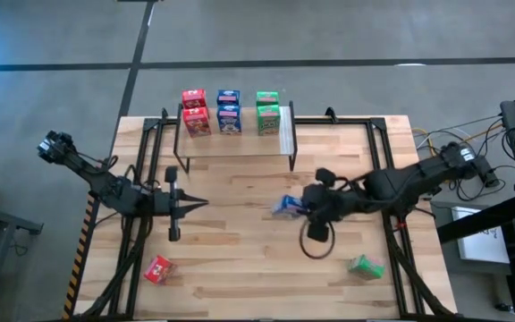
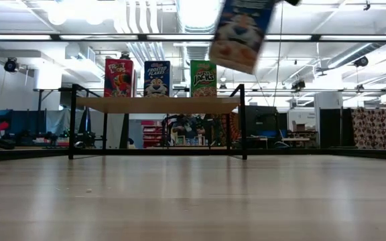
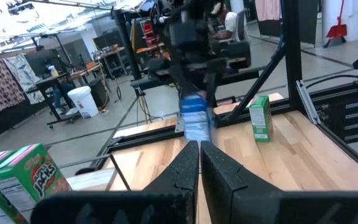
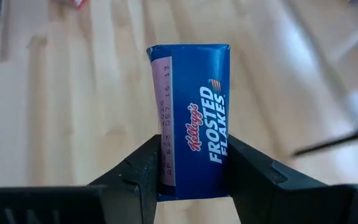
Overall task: Stack cereal on shelf
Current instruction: Put the blue cereal box on the shelf aligned with the blue cereal boxes
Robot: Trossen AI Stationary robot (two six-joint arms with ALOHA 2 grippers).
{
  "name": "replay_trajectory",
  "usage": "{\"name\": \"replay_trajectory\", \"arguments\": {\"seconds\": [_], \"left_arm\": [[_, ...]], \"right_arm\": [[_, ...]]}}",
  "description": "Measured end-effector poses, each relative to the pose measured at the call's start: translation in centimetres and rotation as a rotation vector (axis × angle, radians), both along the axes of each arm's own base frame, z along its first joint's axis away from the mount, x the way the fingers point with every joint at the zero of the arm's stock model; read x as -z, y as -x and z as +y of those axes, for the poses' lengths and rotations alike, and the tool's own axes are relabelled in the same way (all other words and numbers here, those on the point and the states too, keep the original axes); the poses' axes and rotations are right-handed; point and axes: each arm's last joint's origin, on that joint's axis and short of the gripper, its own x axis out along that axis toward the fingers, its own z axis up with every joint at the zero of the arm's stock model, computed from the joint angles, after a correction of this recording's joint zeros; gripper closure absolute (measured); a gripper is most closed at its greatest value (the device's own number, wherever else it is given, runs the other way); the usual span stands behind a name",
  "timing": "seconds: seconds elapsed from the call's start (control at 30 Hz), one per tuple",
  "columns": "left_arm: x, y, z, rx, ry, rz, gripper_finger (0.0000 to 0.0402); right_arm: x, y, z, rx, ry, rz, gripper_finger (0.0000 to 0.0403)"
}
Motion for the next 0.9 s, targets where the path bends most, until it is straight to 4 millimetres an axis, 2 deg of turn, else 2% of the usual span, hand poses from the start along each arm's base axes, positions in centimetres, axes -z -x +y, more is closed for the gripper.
{"name": "replay_trajectory", "arguments": {"seconds": [0.3,0.57,0.77,0.9], "left_arm": [[0.3,0.6,0.4,0.000,0.013,-0.014,0.0401],[0.5,0.4,0.3,-0.001,0.022,-0.007,0.0401],[0.4,0.5,0.3,0.000,0.023,-0.008,0.0401],[0.4,0.5,0.3,0.000,0.023,-0.008,0.0401]], "right_arm": [[-2.2,-5.0,-4.3,-0.021,0.319,-0.048,0.0255],[-2.2,-9.4,-8.8,-0.065,0.495,0.002,0.0255],[-2.4,-11.9,-12.1,-0.113,0.431,0.005,0.0255],[-2.8,-12.7,-14.3,-0.102,0.352,0.040,0.0255]]}}
